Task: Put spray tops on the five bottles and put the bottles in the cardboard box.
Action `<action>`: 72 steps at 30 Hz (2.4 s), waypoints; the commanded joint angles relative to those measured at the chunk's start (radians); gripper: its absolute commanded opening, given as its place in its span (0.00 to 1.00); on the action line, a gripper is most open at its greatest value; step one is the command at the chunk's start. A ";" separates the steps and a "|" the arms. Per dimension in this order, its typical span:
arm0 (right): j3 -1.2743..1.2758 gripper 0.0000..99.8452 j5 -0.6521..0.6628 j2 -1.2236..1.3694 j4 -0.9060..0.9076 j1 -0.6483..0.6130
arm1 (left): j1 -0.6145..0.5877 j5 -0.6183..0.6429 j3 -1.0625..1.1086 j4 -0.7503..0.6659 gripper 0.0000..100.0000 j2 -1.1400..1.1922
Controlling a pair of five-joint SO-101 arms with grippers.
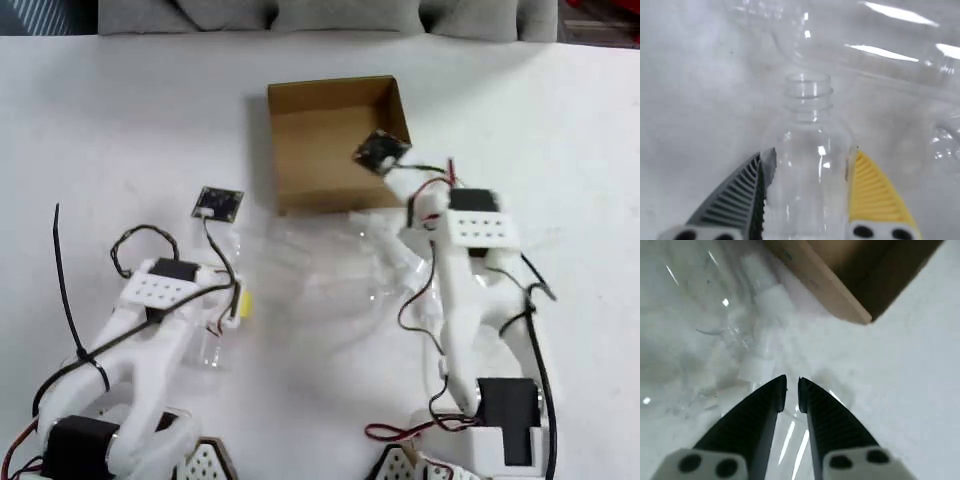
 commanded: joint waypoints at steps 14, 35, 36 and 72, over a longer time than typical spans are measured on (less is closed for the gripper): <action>-0.397 0.02 -0.160 0.450 -0.133 -0.036 | 0.002 -0.009 -0.008 -0.037 0.02 -0.039; -0.439 0.02 -0.210 0.409 0.266 -0.084 | 0.002 -0.009 -0.011 -0.038 0.02 -0.039; -0.442 0.02 -0.230 0.394 0.268 -0.079 | 0.002 -0.009 -0.011 -0.038 0.02 -0.039; -0.511 0.21 0.342 0.602 0.170 -0.179 | -0.001 -0.012 -0.011 -0.038 0.02 -0.039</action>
